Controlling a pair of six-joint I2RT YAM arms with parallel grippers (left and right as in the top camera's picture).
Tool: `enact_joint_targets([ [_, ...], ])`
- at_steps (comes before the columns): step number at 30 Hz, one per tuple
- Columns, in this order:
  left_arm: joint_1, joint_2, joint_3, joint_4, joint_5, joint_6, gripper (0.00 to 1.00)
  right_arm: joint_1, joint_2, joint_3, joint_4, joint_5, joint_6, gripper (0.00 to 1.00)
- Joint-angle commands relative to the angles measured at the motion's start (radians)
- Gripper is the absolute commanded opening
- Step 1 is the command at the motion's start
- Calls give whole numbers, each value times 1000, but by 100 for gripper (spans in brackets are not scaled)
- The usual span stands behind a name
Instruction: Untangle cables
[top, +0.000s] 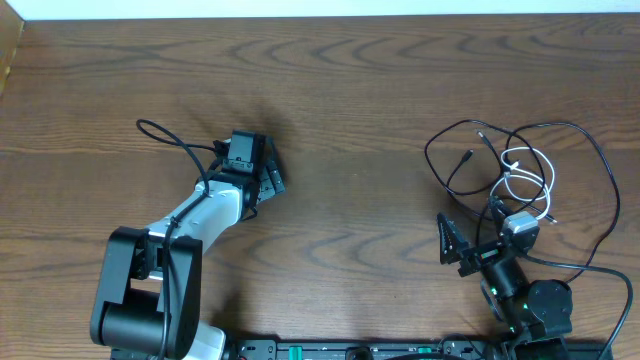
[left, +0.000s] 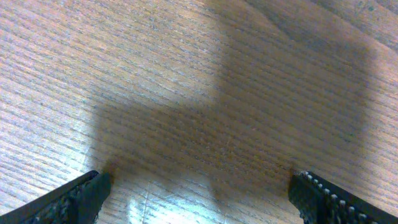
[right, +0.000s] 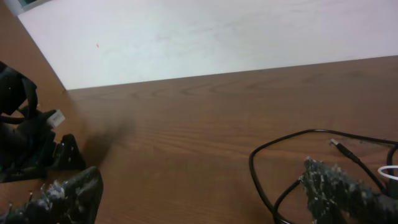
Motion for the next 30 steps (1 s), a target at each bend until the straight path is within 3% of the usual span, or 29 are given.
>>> enact_joint_targets([
  [1, 8, 52, -44, -15, 62, -21, 98, -9, -8, -1, -5, 0, -6, 99],
  [18, 8, 52, -44, -15, 62, -21, 98, -9, -8, -1, -5, 5, -10, 99],
  [30, 8, 52, -44, -15, 62, -21, 98, -9, -8, -1, -5, 5, -263, 99],
])
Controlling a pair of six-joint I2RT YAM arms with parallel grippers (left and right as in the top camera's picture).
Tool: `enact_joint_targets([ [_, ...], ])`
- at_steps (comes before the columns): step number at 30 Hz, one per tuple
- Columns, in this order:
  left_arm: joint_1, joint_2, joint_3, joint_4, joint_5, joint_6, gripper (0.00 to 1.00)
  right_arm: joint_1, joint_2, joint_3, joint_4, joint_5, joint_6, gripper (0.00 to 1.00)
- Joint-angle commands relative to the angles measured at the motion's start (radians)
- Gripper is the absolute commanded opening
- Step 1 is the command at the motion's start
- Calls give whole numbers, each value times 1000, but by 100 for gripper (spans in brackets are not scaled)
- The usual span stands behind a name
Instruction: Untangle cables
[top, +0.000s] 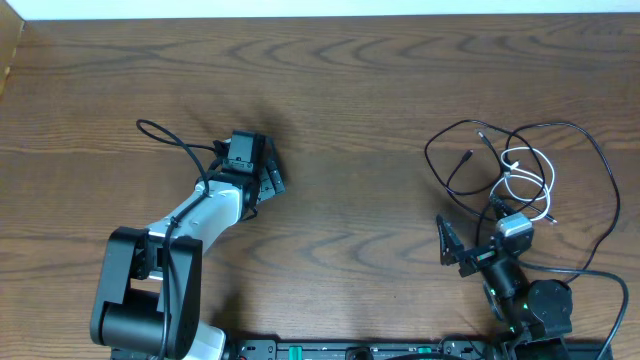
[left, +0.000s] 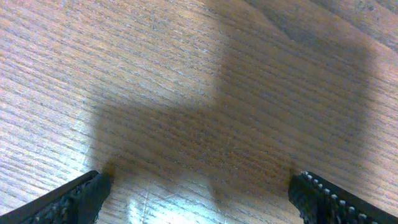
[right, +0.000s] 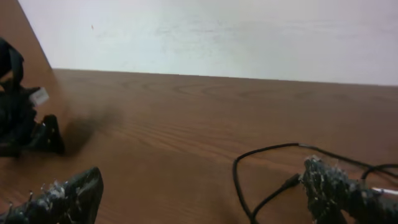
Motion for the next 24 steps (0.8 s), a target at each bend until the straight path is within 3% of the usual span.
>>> enact_joint_targets([
  [1, 8, 53, -44, -15, 62, -21, 98, -9, -8, -1, -5, 4, -117, 99],
  [8, 8, 53, -44, -15, 62, -21, 98, -9, -8, -1, -6, 22, -199, 99],
  [24, 8, 53, -44, -15, 62, -21, 98, -9, -8, -1, -7, 25, -198, 99],
])
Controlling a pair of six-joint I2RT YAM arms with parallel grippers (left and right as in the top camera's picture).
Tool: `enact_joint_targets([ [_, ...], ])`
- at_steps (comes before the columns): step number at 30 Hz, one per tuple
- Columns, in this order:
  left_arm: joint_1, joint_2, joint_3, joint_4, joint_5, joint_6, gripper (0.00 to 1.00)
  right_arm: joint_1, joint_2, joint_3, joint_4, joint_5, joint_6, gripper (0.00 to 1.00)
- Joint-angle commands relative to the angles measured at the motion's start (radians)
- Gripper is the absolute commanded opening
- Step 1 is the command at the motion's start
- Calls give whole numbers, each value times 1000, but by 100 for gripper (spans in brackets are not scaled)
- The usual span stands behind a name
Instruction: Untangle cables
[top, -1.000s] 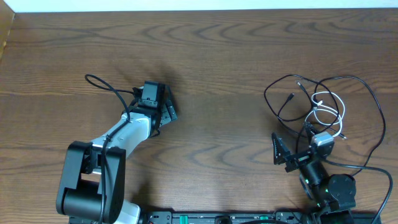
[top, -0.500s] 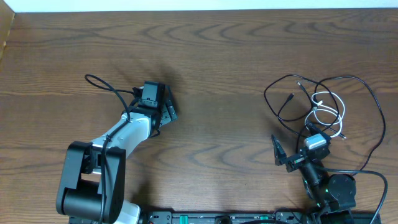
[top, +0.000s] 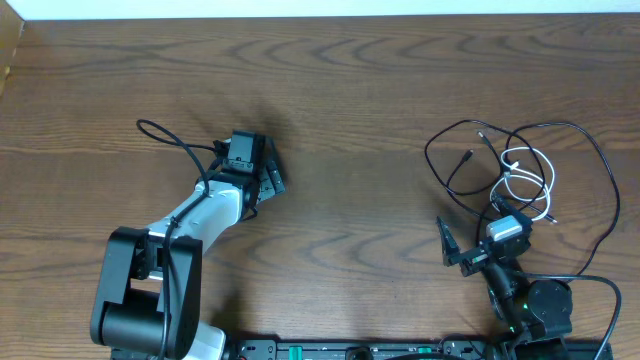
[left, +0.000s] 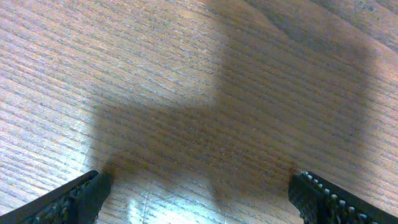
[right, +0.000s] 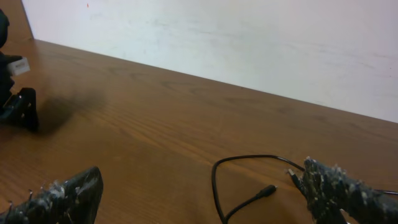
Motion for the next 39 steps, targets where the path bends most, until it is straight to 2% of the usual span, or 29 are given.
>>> enact_joint_targets([
  [1, 8, 52, -44, -15, 62, -21, 98, -9, -8, -1, -6, 15, -17, 99],
  [39, 9, 52, -44, -15, 62, -21, 98, -22, -8, -1, -6, 15, -17, 99],
])
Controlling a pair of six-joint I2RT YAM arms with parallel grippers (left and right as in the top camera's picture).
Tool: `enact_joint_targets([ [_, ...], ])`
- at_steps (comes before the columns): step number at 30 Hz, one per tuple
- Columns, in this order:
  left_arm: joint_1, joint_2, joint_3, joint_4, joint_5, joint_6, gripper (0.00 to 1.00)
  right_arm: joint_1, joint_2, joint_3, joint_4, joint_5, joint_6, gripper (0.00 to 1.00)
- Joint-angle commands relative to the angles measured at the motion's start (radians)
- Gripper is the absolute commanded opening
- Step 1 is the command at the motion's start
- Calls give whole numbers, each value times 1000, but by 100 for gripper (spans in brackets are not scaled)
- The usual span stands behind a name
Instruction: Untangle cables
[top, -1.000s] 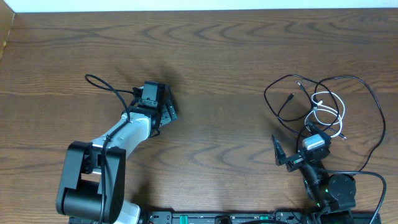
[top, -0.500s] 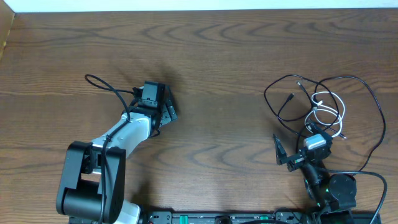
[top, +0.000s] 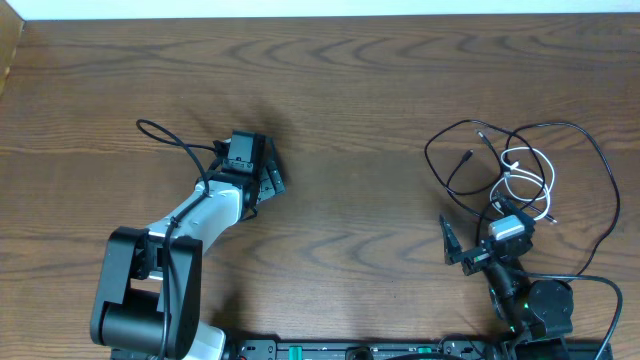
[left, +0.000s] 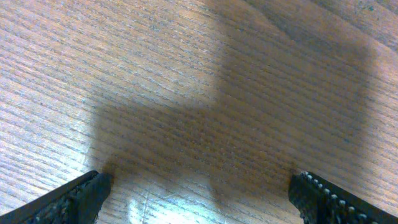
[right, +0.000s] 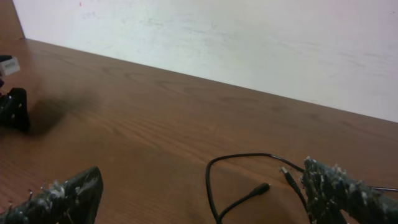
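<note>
A tangle of black cables (top: 575, 150) and a white cable (top: 527, 178) lies at the table's right side. My right gripper (top: 472, 228) is open just left of and in front of the tangle, holding nothing. In the right wrist view a black cable loop (right: 210, 171) and a plug (right: 255, 188) lie between the fingers of the right gripper (right: 200, 186), on the table beyond them. My left gripper (top: 268, 172) rests open at the left centre, far from the cables. The left wrist view shows the left gripper (left: 198, 190) over bare wood.
The brown wooden table (top: 350, 100) ends at a white wall (right: 249, 37) at the back. The left arm's own black wire (top: 160, 135) loops beside it. The left gripper's tip (right: 11, 106) shows at the left edge of the right wrist view.
My right gripper has turned a little further toward the tangle; the loop and plug sit slightly more left in its view. The left arm has not moved.
The right gripper, open throughout, first faced left across the table toward the left arm with the cables at its right edge. At each later moment it faced more toward the tangle. The cables lie as they did, and the left gripper stayed open and still.
</note>
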Motion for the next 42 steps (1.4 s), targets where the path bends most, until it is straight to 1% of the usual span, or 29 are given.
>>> enact_joint_targets([
  [1, 9, 53, -44, -15, 62, -21, 98, -6, -8, -1, -5, 7, -14, 99],
  [18, 8, 32, -44, -15, 62, -21, 98, -6, -8, -1, -5, 7, -14, 99],
  [42, 8, -255, -44, -15, 62, -21, 98, -14, -8, -1, -5, 8, -14, 99],
])
